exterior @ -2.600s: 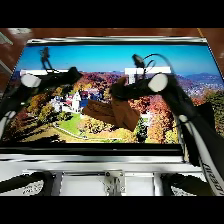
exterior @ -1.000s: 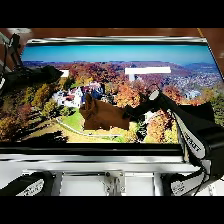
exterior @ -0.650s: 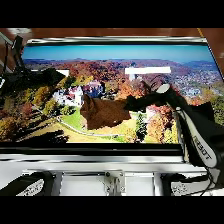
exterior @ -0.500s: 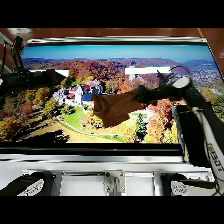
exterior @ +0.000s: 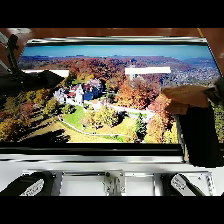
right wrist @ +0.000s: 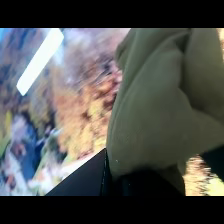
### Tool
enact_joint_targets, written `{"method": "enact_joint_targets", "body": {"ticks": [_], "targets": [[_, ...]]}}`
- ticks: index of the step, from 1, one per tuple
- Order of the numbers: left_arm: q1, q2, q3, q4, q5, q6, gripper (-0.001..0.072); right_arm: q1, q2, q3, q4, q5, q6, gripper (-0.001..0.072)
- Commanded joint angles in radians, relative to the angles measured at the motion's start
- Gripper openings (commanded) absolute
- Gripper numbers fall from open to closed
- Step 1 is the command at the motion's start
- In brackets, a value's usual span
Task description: Fold the shirts.
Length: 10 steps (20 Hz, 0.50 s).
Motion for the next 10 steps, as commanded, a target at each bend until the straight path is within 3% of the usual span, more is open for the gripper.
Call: {"method": "enact_joint_targets", "body": {"ticks": [1,6,10], "targets": [[0.0,0.01,0.001,0.0,-0.072,0.0,0.0044,-0.182,0.055,0.0,-0.112,0.121,-0.016,0.0055],[0.0,0.024,0.001,0.0,-0.09,0.0,0.0045,-0.232,0.058,0.0,-0.384,0.381,-0.095,0.0055],[0.0,0.025,0.001,0.0,-0.09,0.0,0.0045,-0.234,0.058,-0.068,-0.507,0.437,-0.106,0.0054]]}}
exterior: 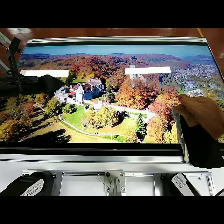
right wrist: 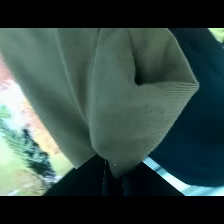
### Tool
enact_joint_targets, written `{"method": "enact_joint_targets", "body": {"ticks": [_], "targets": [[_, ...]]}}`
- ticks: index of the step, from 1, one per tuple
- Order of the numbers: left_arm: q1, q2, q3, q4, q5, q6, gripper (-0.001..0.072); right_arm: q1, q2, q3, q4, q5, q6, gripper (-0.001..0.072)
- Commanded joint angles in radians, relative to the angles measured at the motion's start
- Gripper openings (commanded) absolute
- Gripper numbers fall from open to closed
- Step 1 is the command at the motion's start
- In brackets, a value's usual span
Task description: Fold the shirts.
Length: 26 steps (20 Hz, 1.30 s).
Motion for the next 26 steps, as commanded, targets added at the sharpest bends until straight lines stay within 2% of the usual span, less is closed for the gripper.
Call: {"method": "enact_joint_targets", "body": {"ticks": [1,3,9,10,11,12,13,15,17,20,21,22,23,25,26], "targets": [[0.0,0.002,0.001,0.0,-0.006,0.0,0.0045,-0.013,0.002,-0.093,-0.149,0.114,-0.04,0.0054],[0.0,0.003,0.001,0.0,-0.007,0.0,0.0045,-0.013,0.003,-0.198,-0.201,0.117,-0.04,0.0054],[0.0,0.007,0.001,0.0,-0.009,0.0,0.0045,-0.013,0.033,-0.417,-0.232,-0.031,0.015,0.0055],[0.0,0.007,0.001,-0.001,-0.008,0.0,0.0045,-0.013,0.033,-0.426,-0.254,-0.054,0.035,0.0086],[0.0,0.006,0.001,-0.001,-0.009,0.0,0.0045,-0.013,0.033,-0.427,-0.277,-0.076,0.051,0.0223],[0.0,0.006,0.001,0.0,-0.009,0.0,0.0045,-0.013,0.033,-0.422,-0.304,-0.089,0.041,0.0495],[0.0,0.006,0.001,0.0,-0.009,0.0,0.0045,-0.012,0.033,-0.408,-0.322,-0.087,0.005,0.058],[0.0,0.003,0.001,0.0,-0.009,0.0,0.0045,-0.013,0.033,-0.333,-0.357,-0.056,-0.021,0.058],[-0.01,0.0,0.001,-0.001,-0.01,0.0,0.0046,-0.011,0.033,-0.195,-0.303,-0.045,-0.025,0.0579],[-0.046,-0.007,0.001,0.004,-0.009,0.05,0.0045,-0.002,0.033,0.068,0.025,-0.236,-0.031,0.0578],[-0.059,-0.015,0.005,0.03,-0.008,0.061,0.0044,0.024,0.033,0.135,0.121,-0.306,-0.044,0.0549],[-0.07,-0.031,0.013,0.08,-0.01,0.057,0.0044,0.072,0.033,0.192,0.188,-0.368,-0.045,0.0478],[-0.079,-0.05,0.023,0.135,-0.011,0.022,0.0044,0.14,0.033,0.227,0.219,-0.412,-0.042,0.0478],[-0.1,-0.107,0.068,0.27,-0.037,-0.101,0.0045,0.296,0.032,0.237,0.191,-0.405,-0.043,0.0482],[-0.116,-0.148,0.109,0.342,-0.076,-0.138,0.0045,0.388,0.02,0.23,0.122,-0.387,-0.042,0.0587]]}}
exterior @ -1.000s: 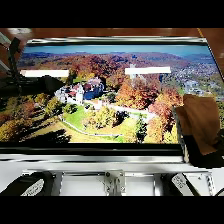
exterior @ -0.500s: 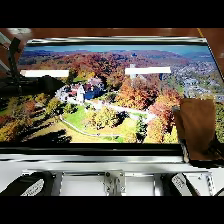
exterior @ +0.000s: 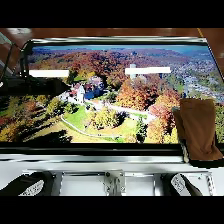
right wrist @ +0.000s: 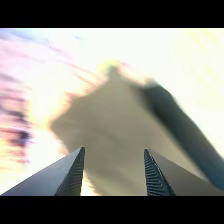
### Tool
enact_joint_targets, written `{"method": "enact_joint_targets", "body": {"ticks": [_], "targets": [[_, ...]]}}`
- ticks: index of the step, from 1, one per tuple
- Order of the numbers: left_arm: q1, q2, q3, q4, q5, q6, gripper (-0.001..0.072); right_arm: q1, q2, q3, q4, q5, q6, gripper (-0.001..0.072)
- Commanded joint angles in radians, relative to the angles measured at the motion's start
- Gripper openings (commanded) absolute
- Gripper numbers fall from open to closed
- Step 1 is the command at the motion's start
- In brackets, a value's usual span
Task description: Fold the shirts.
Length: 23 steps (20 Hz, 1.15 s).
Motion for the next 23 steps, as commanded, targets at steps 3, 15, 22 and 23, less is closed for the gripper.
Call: {"method": "enact_joint_targets", "body": {"ticks": [3,15,22,23], "targets": [[-0.094,-0.203,0.191,0.344,-0.243,-0.128,0.0242,0.353,-0.107,0.054,-0.093,0.082,0.041,0.0628],[-0.112,-0.299,0.241,0.343,-0.316,-0.124,0.0666,0.497,-0.238,0.054,-0.066,0.101,0.013,0.0627],[-0.112,-0.299,0.241,0.343,-0.317,-0.124,0.0666,0.497,-0.238,0.054,-0.066,0.1,0.013,0.0627],[-0.112,-0.299,0.241,0.344,-0.317,-0.124,0.0666,0.497,-0.238,0.054,-0.066,0.1,0.013,0.0627]]}}
